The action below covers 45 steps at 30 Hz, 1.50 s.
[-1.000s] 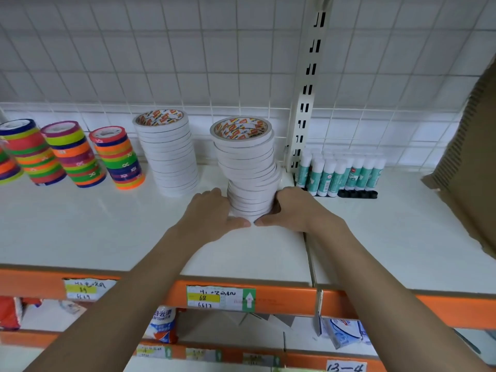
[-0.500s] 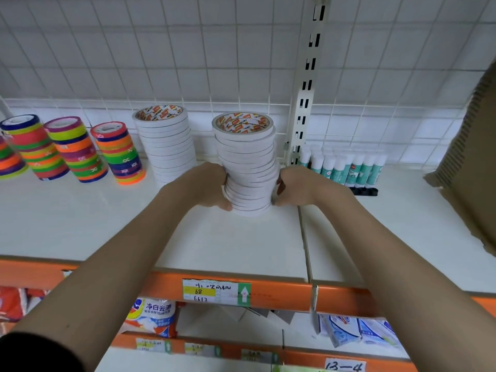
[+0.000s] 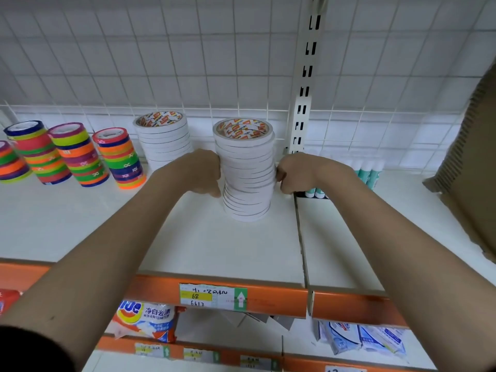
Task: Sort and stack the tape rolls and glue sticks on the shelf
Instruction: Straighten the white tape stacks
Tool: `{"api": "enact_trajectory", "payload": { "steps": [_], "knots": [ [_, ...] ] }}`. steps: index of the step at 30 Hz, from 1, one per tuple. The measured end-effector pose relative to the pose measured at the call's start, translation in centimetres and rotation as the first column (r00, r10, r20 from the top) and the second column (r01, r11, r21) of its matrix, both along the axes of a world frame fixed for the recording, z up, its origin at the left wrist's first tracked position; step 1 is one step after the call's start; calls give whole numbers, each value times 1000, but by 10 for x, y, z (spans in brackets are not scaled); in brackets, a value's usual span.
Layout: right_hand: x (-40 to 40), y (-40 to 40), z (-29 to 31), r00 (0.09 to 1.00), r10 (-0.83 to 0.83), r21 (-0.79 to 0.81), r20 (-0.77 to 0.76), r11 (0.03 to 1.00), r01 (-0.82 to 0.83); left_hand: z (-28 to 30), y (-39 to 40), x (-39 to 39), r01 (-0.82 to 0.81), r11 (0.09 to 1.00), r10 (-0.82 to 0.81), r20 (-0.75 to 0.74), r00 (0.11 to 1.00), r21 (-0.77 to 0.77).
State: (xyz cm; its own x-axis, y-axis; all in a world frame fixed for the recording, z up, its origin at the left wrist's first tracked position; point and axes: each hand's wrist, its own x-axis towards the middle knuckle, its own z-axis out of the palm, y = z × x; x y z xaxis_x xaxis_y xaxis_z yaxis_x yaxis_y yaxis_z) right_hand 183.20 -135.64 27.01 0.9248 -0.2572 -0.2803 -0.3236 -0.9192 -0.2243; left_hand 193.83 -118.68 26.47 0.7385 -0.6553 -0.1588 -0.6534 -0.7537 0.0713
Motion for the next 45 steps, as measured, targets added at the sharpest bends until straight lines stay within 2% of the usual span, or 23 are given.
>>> {"api": "enact_trajectory", "payload": {
  "steps": [4,13,19,23,28,30,35,40,45],
  "knots": [
    [5,7,6,999,32,-43,-24,999,-33,5,-6,-11,13,1000,-12,55,998,-18],
    [3,0,7,999,12,-27,-40,1000,-13,3,4,-5,22,1000,-22,-37,999,10],
    [5,12,5,1000,20,-55,-1,998,-20,-1,1,-20,0,989,-5,-38,999,-149],
    [1,12,5,999,17,-36,30,999,-15,-6,3,-17,-40,987,30,-66,997,-155],
    [-4,6,-7,999,-24,7,-32,1000,24,-11,10,-12,-24,999,25,-38,999,35],
    [-1,8,-15,999,-22,12,-36,1000,23,-19,9,-12,-4,998,7,-37,999,64],
    [3,16,-19,1000,-1,-13,6,1000,2,-29,2,-22,22,999,-20,52,998,-40],
    [4,12,-23,999,-30,32,21,999,30,-36,9,-13,3,999,-3,7,1000,-45],
    [3,8,-34,999,-31,64,-30,997,33,-41,12,-8,-12,1000,10,-51,999,-23]
  ]
}}
